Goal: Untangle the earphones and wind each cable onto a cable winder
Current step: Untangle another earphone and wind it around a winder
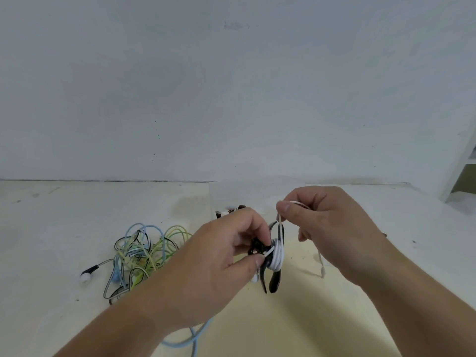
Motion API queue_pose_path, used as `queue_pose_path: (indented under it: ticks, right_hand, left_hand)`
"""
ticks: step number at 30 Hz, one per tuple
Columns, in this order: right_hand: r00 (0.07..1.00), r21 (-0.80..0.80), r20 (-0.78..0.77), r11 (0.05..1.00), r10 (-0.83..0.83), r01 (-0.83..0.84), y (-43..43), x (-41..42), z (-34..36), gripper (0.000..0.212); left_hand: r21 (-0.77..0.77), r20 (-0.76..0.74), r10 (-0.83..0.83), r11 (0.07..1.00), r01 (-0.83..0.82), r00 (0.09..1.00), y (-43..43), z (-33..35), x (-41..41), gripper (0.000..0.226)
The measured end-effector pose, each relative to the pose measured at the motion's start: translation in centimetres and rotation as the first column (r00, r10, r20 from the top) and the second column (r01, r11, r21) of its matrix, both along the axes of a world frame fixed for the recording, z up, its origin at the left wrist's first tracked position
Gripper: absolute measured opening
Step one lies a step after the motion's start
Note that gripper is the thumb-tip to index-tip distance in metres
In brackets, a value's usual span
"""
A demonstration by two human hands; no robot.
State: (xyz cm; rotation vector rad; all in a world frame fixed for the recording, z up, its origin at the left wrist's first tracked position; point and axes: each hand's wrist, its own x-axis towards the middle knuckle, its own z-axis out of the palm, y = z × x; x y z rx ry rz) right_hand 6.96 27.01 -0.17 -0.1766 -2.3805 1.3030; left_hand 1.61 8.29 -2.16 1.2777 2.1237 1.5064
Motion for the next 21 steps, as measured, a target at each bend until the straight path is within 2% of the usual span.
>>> queue_pose_path:
  ticks: [3,8,11,14,16,21]
  right_hand:
    - [1.0,-0.003,0.026,1.0,0.006,-0.006,0.1,-0.1,-0.2,0.027]
    - [0.971,-0.096,0.232,0.995,0.059,-0.037,0.4,-0.5,-0.7,0.036]
    - [0.928,-0.193,0.309,0.969,0.21,-0.155,-0.1,-0.5,-1.1,0.038]
    - [0.901,-0.204,0.328,0.953,0.284,-0.226,-0.9,-0.5,-1.4,0.038]
    - [0.885,-0.208,0.324,0.937,0.336,-0.279,-1.3,-0.3,-1.6,0.036]
    - [0.826,-0.186,0.35,0.897,0.442,-0.401,-1.8,0.2,-1.2,0.033]
  left_hand:
    - [0.016,0.003,-0.02,1.0,0.02,1.0,0.1,-0.2,0.0,0.032]
    - [0.125,0.051,-0.038,0.992,0.031,0.998,0.2,-0.3,-0.3,0.022]
    - [0.25,0.089,0.019,0.967,-0.041,0.996,0.5,-0.4,-0.6,0.018]
    - [0.343,0.14,0.113,0.926,-0.155,0.984,0.7,-0.4,-0.6,0.023]
    - [0.358,0.167,0.179,0.905,-0.229,0.969,0.7,-0.5,-0.8,0.029]
    - [0.357,0.201,0.296,0.866,-0.351,0.934,0.9,-0.9,-1.3,0.022]
